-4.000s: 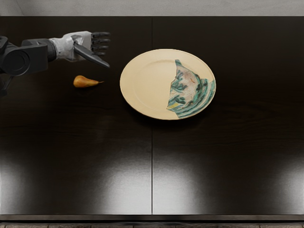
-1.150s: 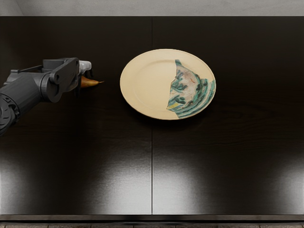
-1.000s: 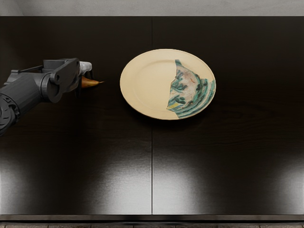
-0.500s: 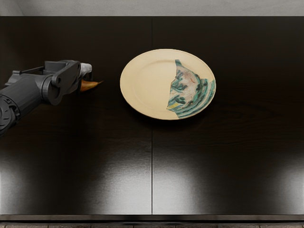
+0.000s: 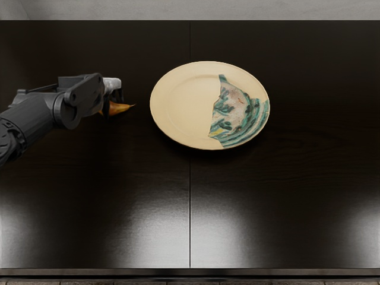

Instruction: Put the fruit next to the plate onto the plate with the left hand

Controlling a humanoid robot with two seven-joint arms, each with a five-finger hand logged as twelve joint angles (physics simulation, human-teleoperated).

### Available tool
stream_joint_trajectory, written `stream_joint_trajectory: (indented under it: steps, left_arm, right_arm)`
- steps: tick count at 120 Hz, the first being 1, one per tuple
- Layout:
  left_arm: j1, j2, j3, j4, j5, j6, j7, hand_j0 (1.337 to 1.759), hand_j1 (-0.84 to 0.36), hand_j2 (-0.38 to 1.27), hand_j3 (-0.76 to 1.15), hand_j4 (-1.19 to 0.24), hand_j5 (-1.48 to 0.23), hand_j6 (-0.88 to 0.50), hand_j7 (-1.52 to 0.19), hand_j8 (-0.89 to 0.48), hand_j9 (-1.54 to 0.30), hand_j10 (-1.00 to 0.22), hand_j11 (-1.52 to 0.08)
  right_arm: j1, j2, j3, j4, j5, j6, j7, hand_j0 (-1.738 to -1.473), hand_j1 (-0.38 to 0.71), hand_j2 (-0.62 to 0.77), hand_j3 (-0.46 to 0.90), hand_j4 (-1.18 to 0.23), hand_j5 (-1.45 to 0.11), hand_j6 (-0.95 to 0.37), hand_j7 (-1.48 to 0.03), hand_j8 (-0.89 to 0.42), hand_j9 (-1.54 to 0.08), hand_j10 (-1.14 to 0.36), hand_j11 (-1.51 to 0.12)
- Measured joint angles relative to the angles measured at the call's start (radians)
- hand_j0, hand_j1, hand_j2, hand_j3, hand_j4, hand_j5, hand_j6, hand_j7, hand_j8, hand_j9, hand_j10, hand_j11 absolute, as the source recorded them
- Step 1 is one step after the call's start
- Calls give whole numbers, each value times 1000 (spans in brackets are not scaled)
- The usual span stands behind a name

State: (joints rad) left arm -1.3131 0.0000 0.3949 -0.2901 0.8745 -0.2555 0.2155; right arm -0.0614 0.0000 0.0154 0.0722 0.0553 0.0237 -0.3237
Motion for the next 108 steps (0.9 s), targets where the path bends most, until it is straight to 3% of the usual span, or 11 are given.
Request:
stream_joint_trajectory:
  steps: [53,108]
  left_arm:
    - [28,0,-81,6,-55,51,1,1658,-112,85,0,-386,-503,-387,-503,-388,-503,-387,-503]
    - [38,0,-92,4,-51,48,1,1657,-298,116,0,-528,-719,-548,-718,-550,-718,-550,-718]
  right_arm:
    - [0,0,0,0,0,0,0,-1658,-349,0,0,-1,0,-1,0,-1,0,-1,0]
    - [0,0,0,0,0,0,0,-1658,-349,0,0,-1,0,-1,0,-1,0,-1,0]
